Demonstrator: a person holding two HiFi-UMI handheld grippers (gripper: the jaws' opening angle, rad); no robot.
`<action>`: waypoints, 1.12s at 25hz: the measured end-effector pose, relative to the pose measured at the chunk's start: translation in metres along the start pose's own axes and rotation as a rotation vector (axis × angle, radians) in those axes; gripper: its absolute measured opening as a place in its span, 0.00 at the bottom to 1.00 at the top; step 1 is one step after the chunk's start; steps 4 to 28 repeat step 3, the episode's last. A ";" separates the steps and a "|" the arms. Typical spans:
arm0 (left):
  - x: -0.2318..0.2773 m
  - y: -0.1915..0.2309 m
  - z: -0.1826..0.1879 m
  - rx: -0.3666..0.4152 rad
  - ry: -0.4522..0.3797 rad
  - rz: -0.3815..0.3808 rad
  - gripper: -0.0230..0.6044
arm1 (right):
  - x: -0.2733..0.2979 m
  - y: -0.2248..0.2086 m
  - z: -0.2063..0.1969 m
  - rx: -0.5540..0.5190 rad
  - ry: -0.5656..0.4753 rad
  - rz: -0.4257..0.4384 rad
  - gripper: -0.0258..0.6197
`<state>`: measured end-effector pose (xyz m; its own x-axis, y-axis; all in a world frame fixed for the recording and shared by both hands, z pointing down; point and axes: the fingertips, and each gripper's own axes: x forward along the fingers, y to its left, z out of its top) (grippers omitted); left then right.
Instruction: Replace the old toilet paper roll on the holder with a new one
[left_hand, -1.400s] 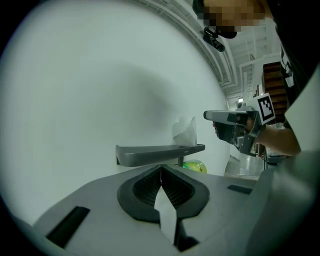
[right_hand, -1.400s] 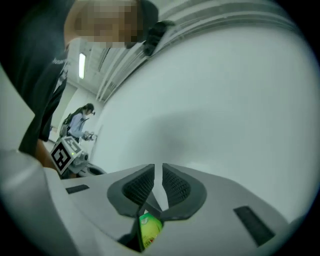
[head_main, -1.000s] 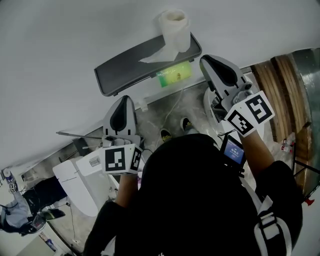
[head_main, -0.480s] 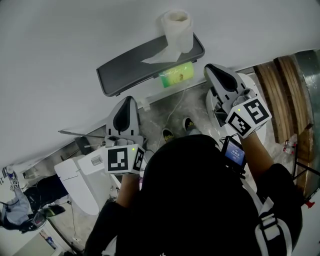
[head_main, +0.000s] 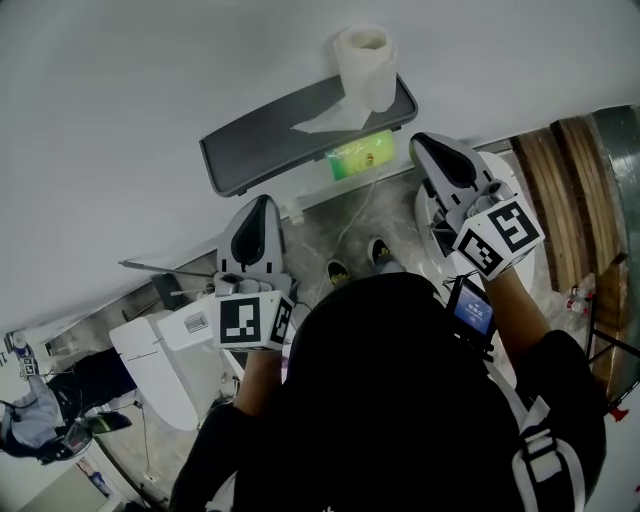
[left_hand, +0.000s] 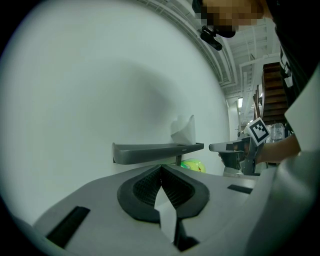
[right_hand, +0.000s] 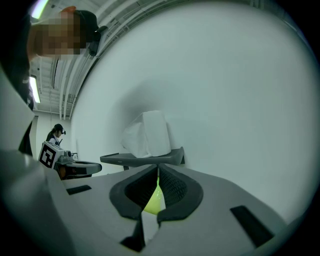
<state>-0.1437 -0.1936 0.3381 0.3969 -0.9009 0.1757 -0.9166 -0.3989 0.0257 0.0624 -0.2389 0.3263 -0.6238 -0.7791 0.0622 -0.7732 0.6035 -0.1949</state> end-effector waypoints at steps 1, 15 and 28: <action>0.000 0.000 -0.001 -0.002 0.001 0.001 0.07 | 0.001 0.000 -0.001 0.000 0.003 0.001 0.08; 0.000 0.001 -0.002 -0.006 0.006 0.003 0.07 | 0.002 0.000 -0.002 0.000 0.008 0.003 0.08; 0.000 0.001 -0.002 -0.006 0.006 0.003 0.07 | 0.002 0.000 -0.002 0.000 0.008 0.003 0.08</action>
